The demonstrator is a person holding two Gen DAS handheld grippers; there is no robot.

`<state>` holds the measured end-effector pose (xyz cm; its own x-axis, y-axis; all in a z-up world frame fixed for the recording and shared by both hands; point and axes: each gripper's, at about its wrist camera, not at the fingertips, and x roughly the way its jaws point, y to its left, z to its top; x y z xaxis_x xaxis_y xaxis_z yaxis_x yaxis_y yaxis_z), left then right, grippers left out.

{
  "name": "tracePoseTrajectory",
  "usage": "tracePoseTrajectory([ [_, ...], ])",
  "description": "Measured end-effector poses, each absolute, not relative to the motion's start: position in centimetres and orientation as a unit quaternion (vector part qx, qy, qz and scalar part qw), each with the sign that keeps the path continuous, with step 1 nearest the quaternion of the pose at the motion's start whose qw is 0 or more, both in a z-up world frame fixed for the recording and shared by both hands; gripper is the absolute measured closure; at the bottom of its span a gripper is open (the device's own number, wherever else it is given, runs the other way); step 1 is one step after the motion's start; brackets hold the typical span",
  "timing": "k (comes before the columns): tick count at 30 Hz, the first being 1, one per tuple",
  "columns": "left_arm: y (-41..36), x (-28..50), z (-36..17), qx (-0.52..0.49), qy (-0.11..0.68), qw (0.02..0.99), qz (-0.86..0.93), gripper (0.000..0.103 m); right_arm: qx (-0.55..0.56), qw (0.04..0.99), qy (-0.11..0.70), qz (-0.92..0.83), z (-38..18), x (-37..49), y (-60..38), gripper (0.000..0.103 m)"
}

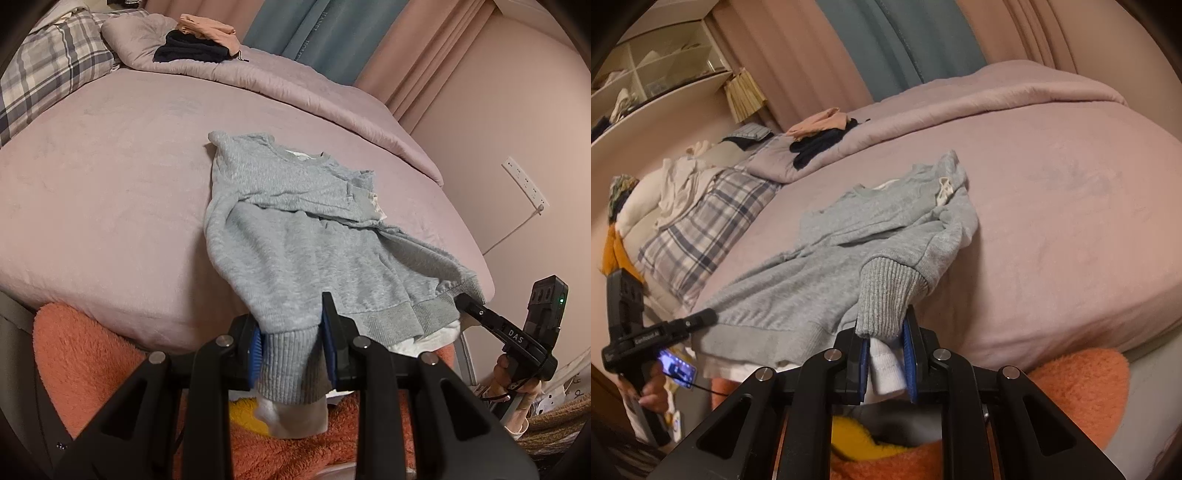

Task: Fold small clothes
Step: 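Lift the hem with both tools and fold it toward the collar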

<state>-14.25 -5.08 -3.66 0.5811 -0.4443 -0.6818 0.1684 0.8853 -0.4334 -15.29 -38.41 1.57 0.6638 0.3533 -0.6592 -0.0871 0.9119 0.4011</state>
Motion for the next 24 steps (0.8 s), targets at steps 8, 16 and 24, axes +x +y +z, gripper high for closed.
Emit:
tracePoseTrajectory([
  [8,-4.9,-12.7,-2.8,-0.17,0.41,0.878,-0.178,0.076,0.18,0.898,0.381,0.124,2.0,-14.3,-38.7,0.085],
  [16,-5.1,-10.7,-1.5,-0.164,0.402,0.882,-0.184,0.076,0.182,0.905,0.369,0.111,3.0,-12.7,-38.6,0.085],
  [24,-5.3,-8.7,0.0,-0.161,0.4,0.883,-0.188,0.076,0.182,0.906,0.367,0.108,4.3,-10.8,-38.6,0.085],
])
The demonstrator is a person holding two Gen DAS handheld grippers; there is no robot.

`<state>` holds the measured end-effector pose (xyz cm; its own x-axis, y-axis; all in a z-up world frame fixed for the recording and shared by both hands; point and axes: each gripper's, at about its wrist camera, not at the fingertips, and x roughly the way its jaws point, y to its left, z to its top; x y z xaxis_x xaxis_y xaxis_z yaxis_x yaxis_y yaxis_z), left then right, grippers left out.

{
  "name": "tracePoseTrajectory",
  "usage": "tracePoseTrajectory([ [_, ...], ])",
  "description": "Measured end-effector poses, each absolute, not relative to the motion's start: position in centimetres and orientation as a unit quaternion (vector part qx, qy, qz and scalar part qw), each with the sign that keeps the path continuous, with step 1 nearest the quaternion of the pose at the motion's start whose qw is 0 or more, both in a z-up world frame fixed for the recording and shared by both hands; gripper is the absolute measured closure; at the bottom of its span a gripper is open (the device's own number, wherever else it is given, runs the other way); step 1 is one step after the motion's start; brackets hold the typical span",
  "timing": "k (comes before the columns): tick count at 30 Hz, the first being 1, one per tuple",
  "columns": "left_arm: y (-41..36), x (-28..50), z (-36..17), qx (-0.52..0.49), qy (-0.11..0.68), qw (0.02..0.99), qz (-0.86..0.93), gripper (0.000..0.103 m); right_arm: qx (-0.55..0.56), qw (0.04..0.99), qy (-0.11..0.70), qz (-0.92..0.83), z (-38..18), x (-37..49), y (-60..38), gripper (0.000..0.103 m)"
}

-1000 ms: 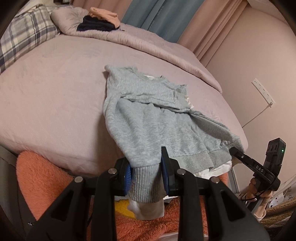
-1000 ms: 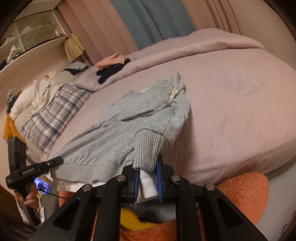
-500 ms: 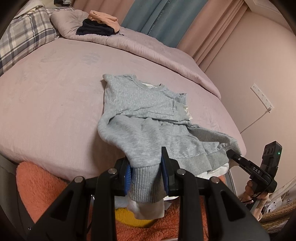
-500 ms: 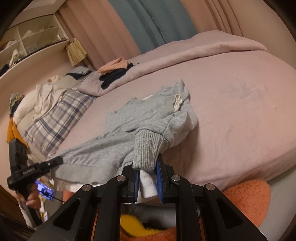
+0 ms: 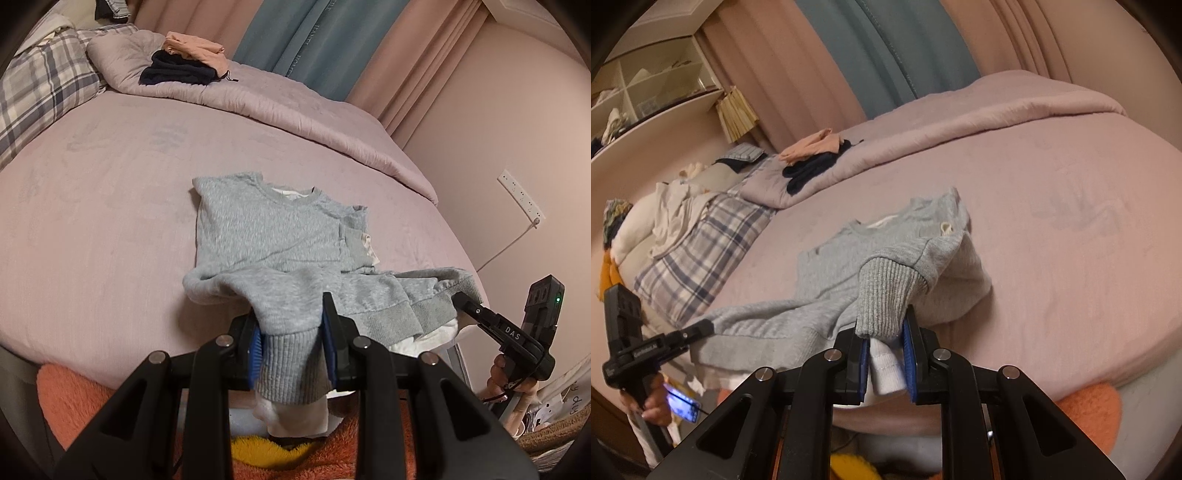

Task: Fold small clothes
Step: 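Lift the hem with both tools and fold it toward the collar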

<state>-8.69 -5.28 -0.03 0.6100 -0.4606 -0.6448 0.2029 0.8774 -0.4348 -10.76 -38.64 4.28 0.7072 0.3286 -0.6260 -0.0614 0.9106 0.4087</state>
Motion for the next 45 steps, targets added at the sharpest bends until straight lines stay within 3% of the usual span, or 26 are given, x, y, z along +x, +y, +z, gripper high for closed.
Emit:
tracePoseTrajectory([
  [24,-5.8,-1.4,0.7,-0.145,0.426,0.875,-0.179,0.076,0.2,0.9,0.375,0.093,4.9,-5.2,-39.1,0.085],
  [45,-6.0,3.9,-2.2,-0.143,0.448,0.87,-0.145,0.076,0.195,0.892,0.401,0.071,3.6,-0.4,-38.6,0.085],
])
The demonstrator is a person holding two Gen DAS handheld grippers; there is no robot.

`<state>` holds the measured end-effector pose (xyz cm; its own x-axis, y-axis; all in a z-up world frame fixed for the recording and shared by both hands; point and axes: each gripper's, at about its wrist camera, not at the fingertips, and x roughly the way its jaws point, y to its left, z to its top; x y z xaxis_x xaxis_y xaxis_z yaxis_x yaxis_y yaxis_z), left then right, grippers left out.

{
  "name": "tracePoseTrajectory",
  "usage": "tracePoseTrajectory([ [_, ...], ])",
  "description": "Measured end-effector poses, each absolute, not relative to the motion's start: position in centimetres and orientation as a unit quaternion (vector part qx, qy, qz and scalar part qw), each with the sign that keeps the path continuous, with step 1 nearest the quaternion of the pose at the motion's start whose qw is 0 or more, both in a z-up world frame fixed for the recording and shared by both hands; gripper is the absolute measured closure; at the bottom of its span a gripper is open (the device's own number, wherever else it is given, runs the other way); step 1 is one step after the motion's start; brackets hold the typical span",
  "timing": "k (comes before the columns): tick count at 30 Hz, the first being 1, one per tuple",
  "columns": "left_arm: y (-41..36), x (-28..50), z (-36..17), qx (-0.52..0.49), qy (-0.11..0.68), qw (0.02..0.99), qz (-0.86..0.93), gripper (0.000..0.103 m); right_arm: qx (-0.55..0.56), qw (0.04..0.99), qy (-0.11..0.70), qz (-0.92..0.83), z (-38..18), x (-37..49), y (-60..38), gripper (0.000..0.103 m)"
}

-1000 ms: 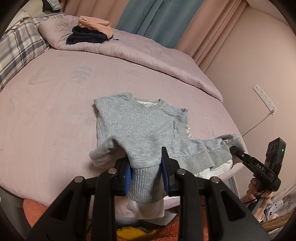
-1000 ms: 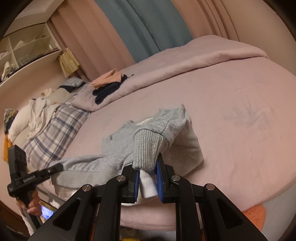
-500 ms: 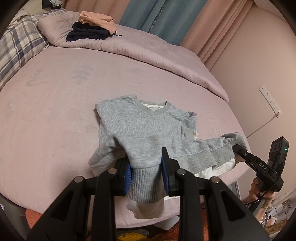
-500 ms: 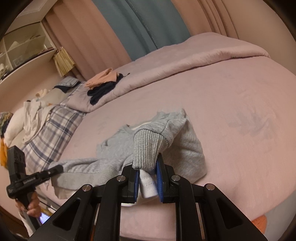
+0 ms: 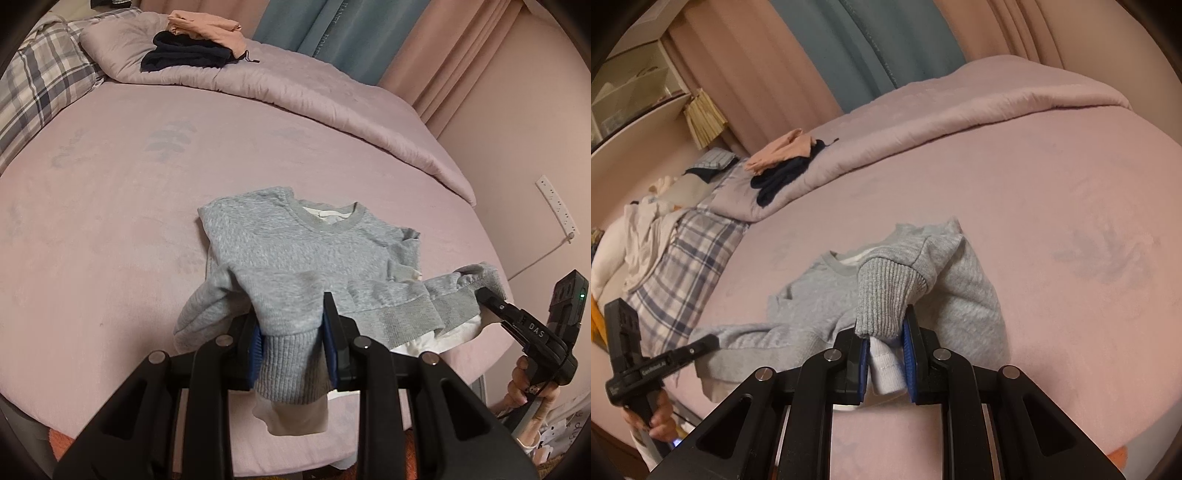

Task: Fold small clothes
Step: 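Lift the hem with both tools and fold it toward the collar, then lower the hem onto the shirt and open both tools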

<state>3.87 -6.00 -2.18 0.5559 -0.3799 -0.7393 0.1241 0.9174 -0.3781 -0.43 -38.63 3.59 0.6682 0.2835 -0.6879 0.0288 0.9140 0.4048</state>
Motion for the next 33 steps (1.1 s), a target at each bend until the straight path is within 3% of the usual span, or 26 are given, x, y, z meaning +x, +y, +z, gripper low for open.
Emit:
tracePoseTrajectory([
  [18,-6.7,9.3,-5.0,-0.14,0.475,0.861,-0.115,0.076,0.191,0.882,0.429,0.042,1.3,3.7,-38.8,0.085],
  [33,-6.2,14.3,-10.6,-0.148,0.53,0.832,-0.068,0.073,0.188,0.854,0.486,0.003,-3.4,8.4,-39.9,0.085],
])
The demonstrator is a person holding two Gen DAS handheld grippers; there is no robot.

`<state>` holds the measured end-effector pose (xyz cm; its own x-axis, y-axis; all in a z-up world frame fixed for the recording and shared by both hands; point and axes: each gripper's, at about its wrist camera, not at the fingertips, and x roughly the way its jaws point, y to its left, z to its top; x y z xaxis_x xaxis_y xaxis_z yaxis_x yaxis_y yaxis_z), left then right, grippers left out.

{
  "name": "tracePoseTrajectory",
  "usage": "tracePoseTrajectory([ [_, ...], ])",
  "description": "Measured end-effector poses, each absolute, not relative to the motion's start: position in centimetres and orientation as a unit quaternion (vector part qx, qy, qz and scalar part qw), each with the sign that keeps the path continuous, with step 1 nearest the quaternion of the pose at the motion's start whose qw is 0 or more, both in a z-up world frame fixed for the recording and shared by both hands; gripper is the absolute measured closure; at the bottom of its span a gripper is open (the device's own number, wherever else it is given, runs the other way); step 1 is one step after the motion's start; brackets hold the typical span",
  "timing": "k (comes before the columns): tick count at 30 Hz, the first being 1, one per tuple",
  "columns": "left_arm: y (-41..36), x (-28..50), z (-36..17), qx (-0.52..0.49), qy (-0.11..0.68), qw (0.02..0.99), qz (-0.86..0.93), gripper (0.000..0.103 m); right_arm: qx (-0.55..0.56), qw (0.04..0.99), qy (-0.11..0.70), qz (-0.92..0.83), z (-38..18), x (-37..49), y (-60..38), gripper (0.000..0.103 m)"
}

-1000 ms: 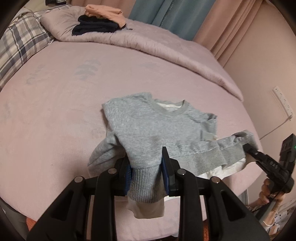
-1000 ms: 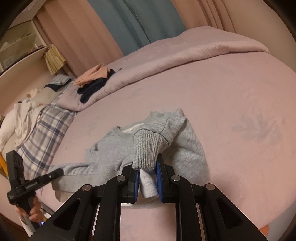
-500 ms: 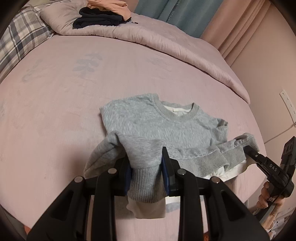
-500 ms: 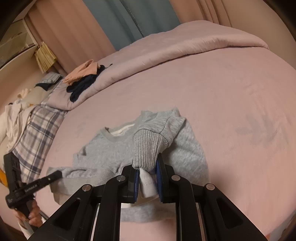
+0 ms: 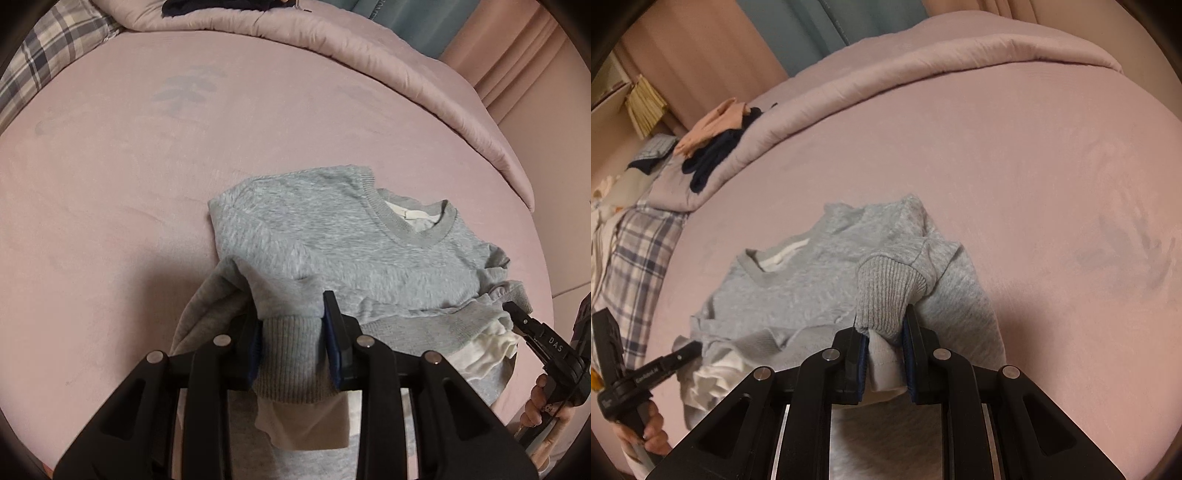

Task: Fold small clothes
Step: 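Lower the hem onto the shirt and open both tools, then grasp the folded edge with the white cuff using both tools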

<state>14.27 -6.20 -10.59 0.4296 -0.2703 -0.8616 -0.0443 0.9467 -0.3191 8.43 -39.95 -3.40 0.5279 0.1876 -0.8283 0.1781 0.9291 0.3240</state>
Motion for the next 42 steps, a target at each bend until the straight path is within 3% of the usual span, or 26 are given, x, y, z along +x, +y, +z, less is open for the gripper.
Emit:
tracePoseTrajectory([
  [8,-5.3,13.5,-9.6,-0.176,0.526,0.829,-0.071,0.065,0.191,0.851,0.49,0.0,-3.3,8.7,-40.4,0.085],
  [11,-4.9,12.4,-8.5,-0.183,0.517,0.833,-0.071,0.057,0.194,0.854,0.483,0.002,-2.6,8.3,-40.7,0.077],
  [13,-4.7,11.4,-7.7,-0.186,0.507,0.838,-0.075,0.046,0.196,0.858,0.474,-0.004,-1.9,7.8,-41.0,0.071],
  [16,-4.4,10.0,-7.0,-0.19,0.501,0.84,-0.085,0.04,0.196,0.865,0.462,-0.006,-0.8,6.8,-41.4,0.061],
  [20,-4.5,8.9,-7.4,-0.205,0.509,0.83,-0.1,0.038,0.197,0.866,0.459,0.009,-0.5,5.9,-41.1,0.058],
  [23,-5.0,8.9,-8.7,-0.213,0.526,0.817,-0.104,0.04,0.204,0.862,0.463,0.028,-0.9,5.7,-40.7,0.058],
  [26,-5.5,9.2,-10.2,-0.223,0.539,0.805,-0.107,0.062,0.194,0.86,0.472,0.028,-1.6,6.0,-40.0,0.059],
  [27,-5.6,9.4,-10.6,-0.223,0.542,0.803,-0.105,0.074,0.189,0.86,0.473,0.027,-1.8,6.2,-39.7,0.064],
  [28,-5.6,9.4,-10.6,-0.224,0.54,0.804,-0.103,0.078,0.186,0.861,0.473,0.027,-1.9,6.2,-39.6,0.082],
  [29,-5.6,9.4,-10.5,-0.223,0.536,0.807,-0.105,0.081,0.184,0.862,0.472,0.027,-1.9,6.3,-39.4,0.091],
  [30,-5.6,9.5,-10.1,-0.222,0.531,0.81,-0.113,0.083,0.18,0.863,0.472,0.026,-1.8,6.4,-39.2,0.095],
  [42,-4.5,13.9,-5.2,-0.233,0.467,0.846,-0.111,0.088,0.193,0.888,0.415,0.038,1.9,9.9,-39.8,0.096],
])
